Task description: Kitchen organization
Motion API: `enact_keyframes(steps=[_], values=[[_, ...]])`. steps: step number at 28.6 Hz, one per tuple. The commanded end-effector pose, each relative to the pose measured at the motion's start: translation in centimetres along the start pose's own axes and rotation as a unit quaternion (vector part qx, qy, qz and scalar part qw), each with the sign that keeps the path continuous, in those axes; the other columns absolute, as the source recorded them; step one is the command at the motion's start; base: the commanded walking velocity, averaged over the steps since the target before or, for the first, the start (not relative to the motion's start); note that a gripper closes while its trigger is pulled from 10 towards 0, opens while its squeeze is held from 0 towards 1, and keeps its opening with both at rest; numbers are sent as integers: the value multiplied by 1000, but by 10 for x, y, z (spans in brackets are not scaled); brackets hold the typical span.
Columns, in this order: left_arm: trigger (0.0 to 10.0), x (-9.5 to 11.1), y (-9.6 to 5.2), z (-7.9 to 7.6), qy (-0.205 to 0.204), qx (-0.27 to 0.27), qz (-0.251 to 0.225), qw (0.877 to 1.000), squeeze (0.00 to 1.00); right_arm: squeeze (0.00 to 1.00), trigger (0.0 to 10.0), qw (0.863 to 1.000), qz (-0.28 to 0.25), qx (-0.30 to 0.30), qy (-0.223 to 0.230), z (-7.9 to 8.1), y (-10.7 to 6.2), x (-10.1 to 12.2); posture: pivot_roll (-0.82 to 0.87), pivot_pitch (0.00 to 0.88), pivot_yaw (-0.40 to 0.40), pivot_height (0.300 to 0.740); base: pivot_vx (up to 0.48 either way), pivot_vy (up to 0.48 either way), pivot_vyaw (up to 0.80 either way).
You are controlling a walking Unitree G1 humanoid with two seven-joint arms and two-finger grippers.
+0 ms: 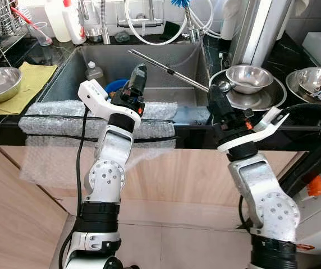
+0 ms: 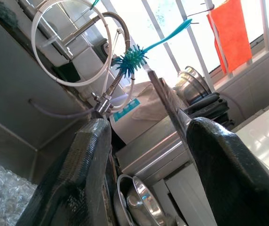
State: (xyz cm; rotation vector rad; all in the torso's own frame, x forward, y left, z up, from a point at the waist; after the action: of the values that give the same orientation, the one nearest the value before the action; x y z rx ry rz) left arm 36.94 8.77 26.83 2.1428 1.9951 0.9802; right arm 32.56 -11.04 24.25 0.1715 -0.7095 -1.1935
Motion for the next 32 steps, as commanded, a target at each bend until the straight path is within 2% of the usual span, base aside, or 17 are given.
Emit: enact_keyframes(steps=[1, 6, 10, 17, 25, 29, 32], values=[[10000, -7, 1, -12, -30, -14, -6, 999, 0, 0, 10000, 1000, -3, -1, -21, 5, -2, 10, -38, 97, 58, 740, 0, 0, 0], [10000, -6, 1, -11, -27, -11, -7, 1000, 0, 0, 10000, 999, 9, -13, -36, 2, -5, 13, -38, 101, 56, 740, 0, 0, 0], [10000, -4, 1, -9, -25, -9, -8, 1000, 0, 0, 10000, 998, 42, -12, -49, 6, -12, 9, -40, 104, 54, 740, 0, 0, 0], [10000, -9, 0, -6, -31, -6, 5, 999, 0, 0, 10000, 998, 50, 1, -26, 12, -13, 5, -40, 102, 57, 740, 0, 0, 0], [10000, -13, -8, 0, -35, 0, 31, 999, 0, 0, 10000, 999, 40, 6, -1, 16, -12, 2, -38, 98, 64, 740, 0, 0, 0], [10000, -6, -17, 9, 1, 3, 48, 999, 0, 0, 10000, 999, 48, -2, -9, 13, -13, -1, -34, 82, 66, 740, 0, 0, 0], [10000, -2, -16, 7, -1, 0, 43, 999, 0, 0, 10000, 999, 50, -1, -6, 14, -13, -2, -33, 74, 64, 740, 0, 0, 0]])
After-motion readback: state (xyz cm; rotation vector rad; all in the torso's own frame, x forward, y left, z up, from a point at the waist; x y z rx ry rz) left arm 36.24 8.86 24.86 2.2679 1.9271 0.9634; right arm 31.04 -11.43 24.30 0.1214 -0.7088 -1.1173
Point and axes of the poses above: a point about 5 cm out from each wrist's last joint towards the gripper, its own y axis pointing out of the wrist towards the gripper, its own x axis along the axis of the wrist's last joint, z = x × y, the point moved 4 cm from there along y, pointing out of the wrist towards the gripper, and after that the axes turned 5 degrees about -y, right-handed, at the moved point
